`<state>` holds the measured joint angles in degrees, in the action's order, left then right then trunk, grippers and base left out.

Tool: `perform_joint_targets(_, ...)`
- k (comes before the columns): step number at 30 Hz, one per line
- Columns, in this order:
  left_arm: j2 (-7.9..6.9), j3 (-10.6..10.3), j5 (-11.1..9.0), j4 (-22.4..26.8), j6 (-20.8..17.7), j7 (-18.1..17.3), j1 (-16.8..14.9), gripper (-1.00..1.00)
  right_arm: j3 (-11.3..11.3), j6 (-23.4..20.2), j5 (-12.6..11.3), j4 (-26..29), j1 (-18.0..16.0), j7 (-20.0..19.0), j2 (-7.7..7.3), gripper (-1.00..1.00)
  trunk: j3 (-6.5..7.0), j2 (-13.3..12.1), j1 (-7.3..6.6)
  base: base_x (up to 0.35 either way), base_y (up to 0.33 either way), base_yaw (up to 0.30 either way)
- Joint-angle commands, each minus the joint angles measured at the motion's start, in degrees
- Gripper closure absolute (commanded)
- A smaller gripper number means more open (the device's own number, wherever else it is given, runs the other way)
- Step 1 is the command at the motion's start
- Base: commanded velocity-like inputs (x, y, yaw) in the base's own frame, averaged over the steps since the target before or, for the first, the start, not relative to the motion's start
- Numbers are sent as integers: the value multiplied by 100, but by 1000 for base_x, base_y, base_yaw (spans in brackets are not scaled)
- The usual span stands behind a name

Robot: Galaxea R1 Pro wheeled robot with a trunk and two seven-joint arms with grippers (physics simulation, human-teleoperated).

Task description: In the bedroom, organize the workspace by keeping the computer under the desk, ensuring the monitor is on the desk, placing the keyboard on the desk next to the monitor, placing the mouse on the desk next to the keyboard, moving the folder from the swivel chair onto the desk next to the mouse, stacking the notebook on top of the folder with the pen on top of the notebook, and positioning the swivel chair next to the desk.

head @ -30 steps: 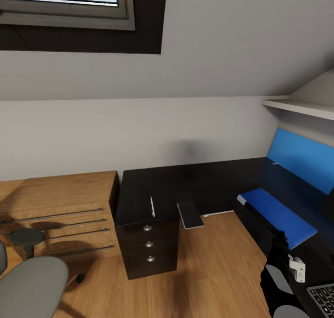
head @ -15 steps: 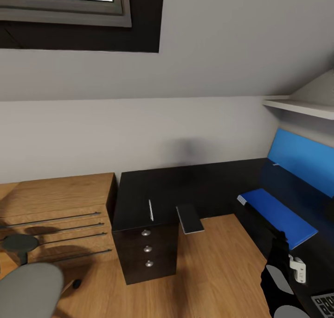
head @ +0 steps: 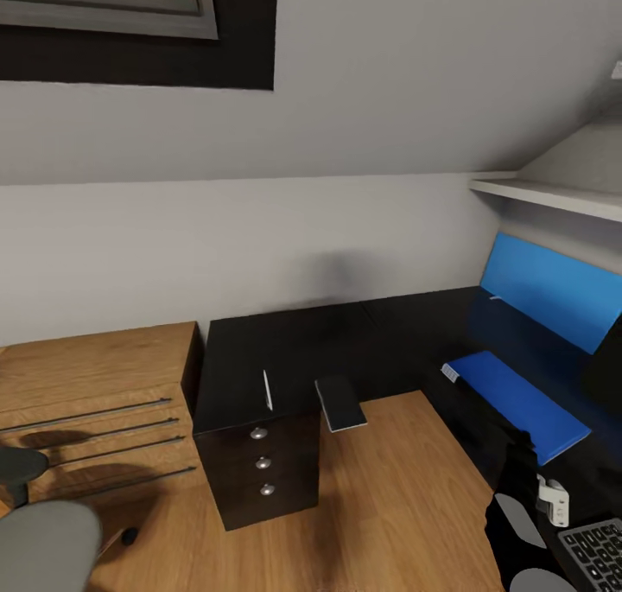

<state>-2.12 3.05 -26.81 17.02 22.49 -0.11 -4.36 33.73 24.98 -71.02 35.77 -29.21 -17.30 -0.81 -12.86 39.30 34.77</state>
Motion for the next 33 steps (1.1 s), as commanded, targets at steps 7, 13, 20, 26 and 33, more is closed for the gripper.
perform_joint_targets(7, 1, 3, 0, -78, 18, -53, -3, -100, 2, 0, -61, -8, -6, -46, 2, 100, -15, 7, 2, 166, 127, -18)
perform_joint_targets(13, 1, 3, 0, -84, 19, -59, -3, -100, 5, 6, -58, -8, -6, -46, 1, 100, -16, 7, 2, 46, 32, -2)
perform_joint_targets(20, 1, 3, 0, -85, 19, -59, -3, -100, 10, 7, -53, -8, -6, -46, 0, 100, -16, 7, 2, 6, 4, 0)
perform_joint_targets(26, 1, 3, 0, -85, 19, -60, -3, -100, 11, 15, -55, -16, -6, -46, 2, 100, -16, 7, 2, 0, 0, 0)
perform_joint_targets(33, 1, 3, 0, -85, 19, -60, -3, -100, 4, 11, -61, -17, -6, -43, 2, 100, -16, 7, 2, 0, 0, 0)
